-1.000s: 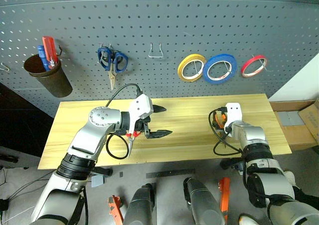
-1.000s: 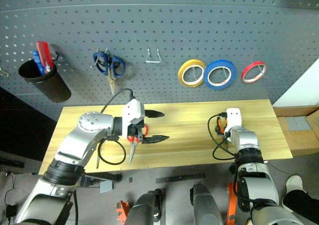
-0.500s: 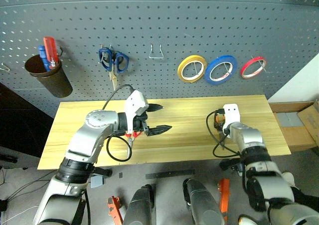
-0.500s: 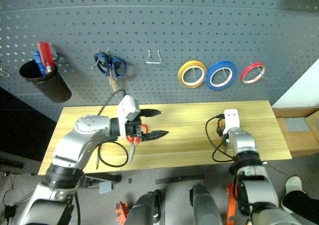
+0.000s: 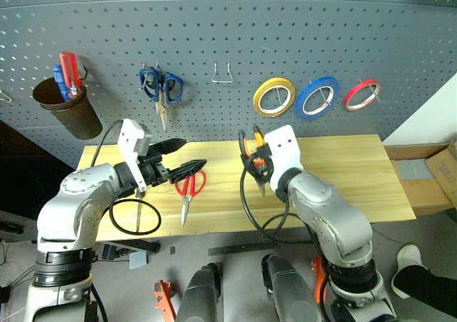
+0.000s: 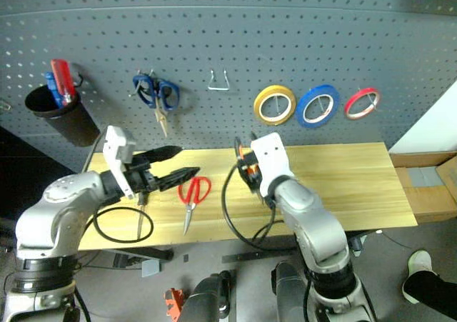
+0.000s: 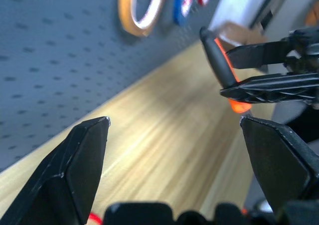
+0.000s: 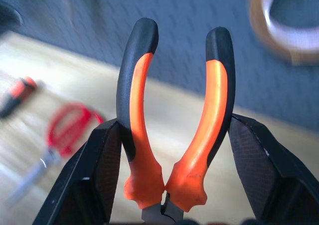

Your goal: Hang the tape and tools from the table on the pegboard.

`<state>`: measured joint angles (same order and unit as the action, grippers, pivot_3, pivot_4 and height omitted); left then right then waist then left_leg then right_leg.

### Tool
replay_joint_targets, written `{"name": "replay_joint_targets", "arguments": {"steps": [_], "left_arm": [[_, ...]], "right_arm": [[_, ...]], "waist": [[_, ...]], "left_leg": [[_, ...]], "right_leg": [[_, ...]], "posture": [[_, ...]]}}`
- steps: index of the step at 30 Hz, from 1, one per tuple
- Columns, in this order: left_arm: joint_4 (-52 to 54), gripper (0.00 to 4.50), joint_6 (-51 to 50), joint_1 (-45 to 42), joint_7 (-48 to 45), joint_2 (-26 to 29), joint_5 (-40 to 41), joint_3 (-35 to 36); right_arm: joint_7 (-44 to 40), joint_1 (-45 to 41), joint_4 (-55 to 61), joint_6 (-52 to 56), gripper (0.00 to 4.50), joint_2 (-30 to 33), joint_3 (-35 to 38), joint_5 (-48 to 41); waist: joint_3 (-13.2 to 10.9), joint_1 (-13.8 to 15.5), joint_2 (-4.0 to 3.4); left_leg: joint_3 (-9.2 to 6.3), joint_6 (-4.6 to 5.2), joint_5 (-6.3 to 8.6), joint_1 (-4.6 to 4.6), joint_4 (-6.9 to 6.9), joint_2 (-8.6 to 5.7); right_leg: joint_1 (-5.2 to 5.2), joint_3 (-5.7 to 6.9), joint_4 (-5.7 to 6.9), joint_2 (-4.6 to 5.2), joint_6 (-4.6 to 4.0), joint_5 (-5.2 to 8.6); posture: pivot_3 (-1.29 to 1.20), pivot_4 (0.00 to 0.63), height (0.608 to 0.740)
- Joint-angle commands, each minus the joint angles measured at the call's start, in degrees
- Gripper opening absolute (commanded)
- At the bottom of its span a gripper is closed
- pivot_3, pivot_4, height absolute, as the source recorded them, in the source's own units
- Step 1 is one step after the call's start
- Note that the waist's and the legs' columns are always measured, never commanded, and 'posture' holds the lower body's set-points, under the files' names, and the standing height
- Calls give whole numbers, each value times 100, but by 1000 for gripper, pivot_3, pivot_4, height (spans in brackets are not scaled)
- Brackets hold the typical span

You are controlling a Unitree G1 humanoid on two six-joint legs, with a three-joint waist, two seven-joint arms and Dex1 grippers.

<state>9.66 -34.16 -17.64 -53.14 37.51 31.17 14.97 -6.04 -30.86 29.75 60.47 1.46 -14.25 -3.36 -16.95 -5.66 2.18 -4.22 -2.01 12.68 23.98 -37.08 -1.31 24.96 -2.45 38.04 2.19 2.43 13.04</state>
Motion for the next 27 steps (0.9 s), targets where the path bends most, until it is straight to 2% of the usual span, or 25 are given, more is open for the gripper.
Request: {"name": "replay_joint_targets", "arguments": {"steps": [1,5,11,19,27], "left_arm": [[11,4500,322,23,13,106,172,431],[162,4500,357,-30,207,44,308,597],[765,4500,119,129,512,-24,604,521],[1011,4500,218,299,596,35,560,299],[890,4500,341,-12,640,-32,509,-9]], "right_arm": [[45,-886,-345,-492,2773,-168,343,0],[94,-2294,-1696,-1289,2773,-396,849,-115],[299,-3575,-3115,-2279,2772,-683,1444,-290],[412,-4238,-4641,-3738,2772,-746,1530,-160],[552,-4382,-6094,-5344,2766,-488,1354,321]], "waist": [[6,57,6],[18,88,10],[81,108,35],[113,144,34],[160,190,47]], "left_leg": [[-2,-1,0,-1,0,1],[-1,-9,-4,4,9,4],[-4,-13,-5,39,16,5],[-3,-19,-10,42,14,5],[11,-24,-22,39,8,4]], "right_leg": [[0,3,2,0,-1,0],[16,6,7,-1,-19,-12],[45,14,-4,3,-22,-15],[51,16,8,-2,-30,-20],[49,16,24,-6,-32,-26]], "posture": [[-82,213,740],[-53,192,740],[-13,173,740],[16,162,740],[23,164,740]]}}
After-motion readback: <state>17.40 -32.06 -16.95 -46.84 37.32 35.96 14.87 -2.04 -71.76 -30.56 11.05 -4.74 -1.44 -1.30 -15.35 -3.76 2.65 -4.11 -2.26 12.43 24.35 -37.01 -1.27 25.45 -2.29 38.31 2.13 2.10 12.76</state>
